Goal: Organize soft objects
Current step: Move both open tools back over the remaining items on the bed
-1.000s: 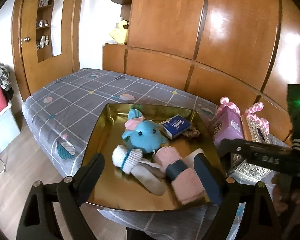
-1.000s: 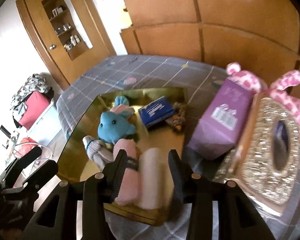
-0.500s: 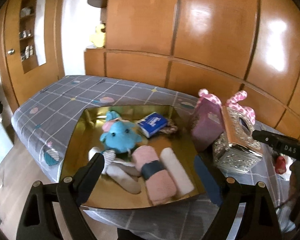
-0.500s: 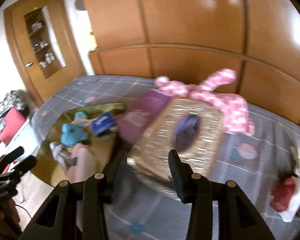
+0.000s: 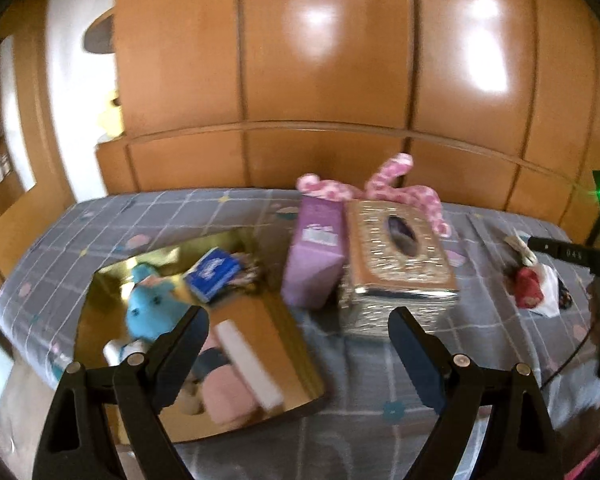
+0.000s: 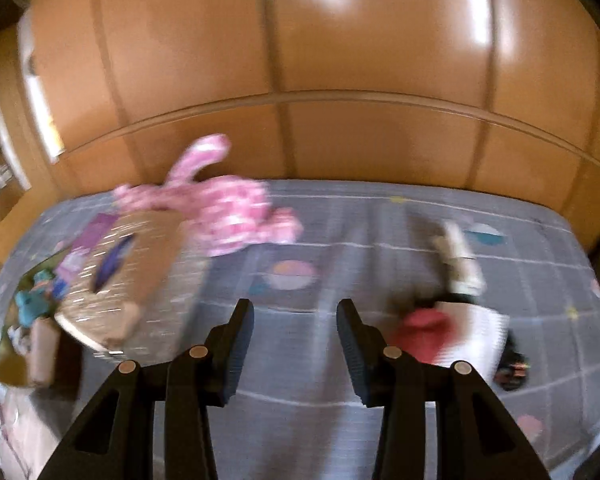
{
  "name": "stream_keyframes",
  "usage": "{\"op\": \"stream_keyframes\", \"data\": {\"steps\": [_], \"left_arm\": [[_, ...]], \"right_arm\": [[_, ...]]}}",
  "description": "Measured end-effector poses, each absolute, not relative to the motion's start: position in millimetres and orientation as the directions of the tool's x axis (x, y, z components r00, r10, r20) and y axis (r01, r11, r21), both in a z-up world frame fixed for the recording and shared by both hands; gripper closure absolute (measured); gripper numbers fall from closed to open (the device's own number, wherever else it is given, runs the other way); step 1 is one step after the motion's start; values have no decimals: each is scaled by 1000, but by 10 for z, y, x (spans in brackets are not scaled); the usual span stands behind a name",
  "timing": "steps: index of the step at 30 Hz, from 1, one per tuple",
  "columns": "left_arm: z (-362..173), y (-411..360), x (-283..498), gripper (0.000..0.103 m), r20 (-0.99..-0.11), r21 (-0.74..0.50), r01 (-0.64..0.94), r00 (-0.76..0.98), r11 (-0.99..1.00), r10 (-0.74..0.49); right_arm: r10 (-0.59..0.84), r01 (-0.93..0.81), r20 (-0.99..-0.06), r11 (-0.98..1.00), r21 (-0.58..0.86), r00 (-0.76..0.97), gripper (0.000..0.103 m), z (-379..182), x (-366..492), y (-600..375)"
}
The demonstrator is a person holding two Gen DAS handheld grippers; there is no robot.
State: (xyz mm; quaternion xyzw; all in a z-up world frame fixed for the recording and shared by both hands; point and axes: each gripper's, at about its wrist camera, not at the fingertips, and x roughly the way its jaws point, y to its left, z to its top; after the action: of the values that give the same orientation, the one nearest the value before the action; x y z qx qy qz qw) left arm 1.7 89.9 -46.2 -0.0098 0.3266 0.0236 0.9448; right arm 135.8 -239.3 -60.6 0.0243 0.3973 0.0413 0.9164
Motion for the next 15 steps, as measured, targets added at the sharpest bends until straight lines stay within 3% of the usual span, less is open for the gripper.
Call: {"op": "stream_keyframes", "data": {"steps": [10, 15], "left_arm": [[-369, 184, 221, 11, -614, 56, 138, 785, 989, -75], [-387, -162, 349, 11, -628, 74, 213, 769, 974, -121]], "right_arm": [[-204, 312, -711, 950, 22, 673, 60, -699, 1341, -3828], [-286, 475, -733, 878, 57, 617, 60, -945, 1215, -4378]]}}
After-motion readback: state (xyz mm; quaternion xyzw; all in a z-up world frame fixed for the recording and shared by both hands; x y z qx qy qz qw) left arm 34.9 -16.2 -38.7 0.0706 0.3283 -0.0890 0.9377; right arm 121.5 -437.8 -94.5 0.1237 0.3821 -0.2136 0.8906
